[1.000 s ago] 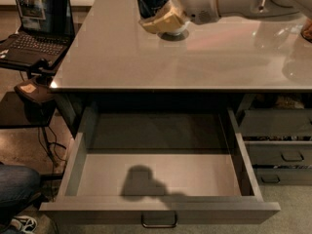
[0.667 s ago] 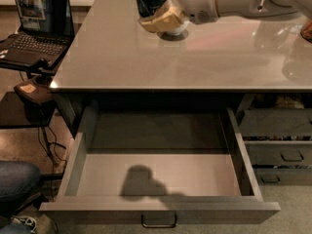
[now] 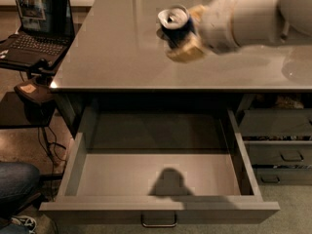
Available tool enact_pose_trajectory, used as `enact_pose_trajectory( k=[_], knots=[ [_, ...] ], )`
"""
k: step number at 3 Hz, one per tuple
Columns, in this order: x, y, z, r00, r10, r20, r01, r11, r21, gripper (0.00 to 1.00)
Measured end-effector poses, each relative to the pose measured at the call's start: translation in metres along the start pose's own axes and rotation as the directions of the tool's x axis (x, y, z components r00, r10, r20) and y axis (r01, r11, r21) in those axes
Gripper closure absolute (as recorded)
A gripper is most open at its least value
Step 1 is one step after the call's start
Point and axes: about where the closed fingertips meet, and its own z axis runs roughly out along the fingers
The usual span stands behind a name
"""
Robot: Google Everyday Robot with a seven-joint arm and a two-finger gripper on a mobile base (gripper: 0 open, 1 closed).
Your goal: Place pepsi can into top drawer
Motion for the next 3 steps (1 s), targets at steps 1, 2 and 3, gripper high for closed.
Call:
enact_pose_trajectory(
  k=[1,2,3],
  knots=[
    [0.015,0.031,0.004,0.998,0.036,-0.049,-0.038,0.9984,-0.041,1.00],
    [0.015,0.032,0.005,0.998,0.034,-0.048,-0.036,0.9984,-0.043,1.00],
    [0.031,0.064,0.016,0.996,0.082,-0.038,-0.084,0.9941,-0.068,1.00]
  ],
)
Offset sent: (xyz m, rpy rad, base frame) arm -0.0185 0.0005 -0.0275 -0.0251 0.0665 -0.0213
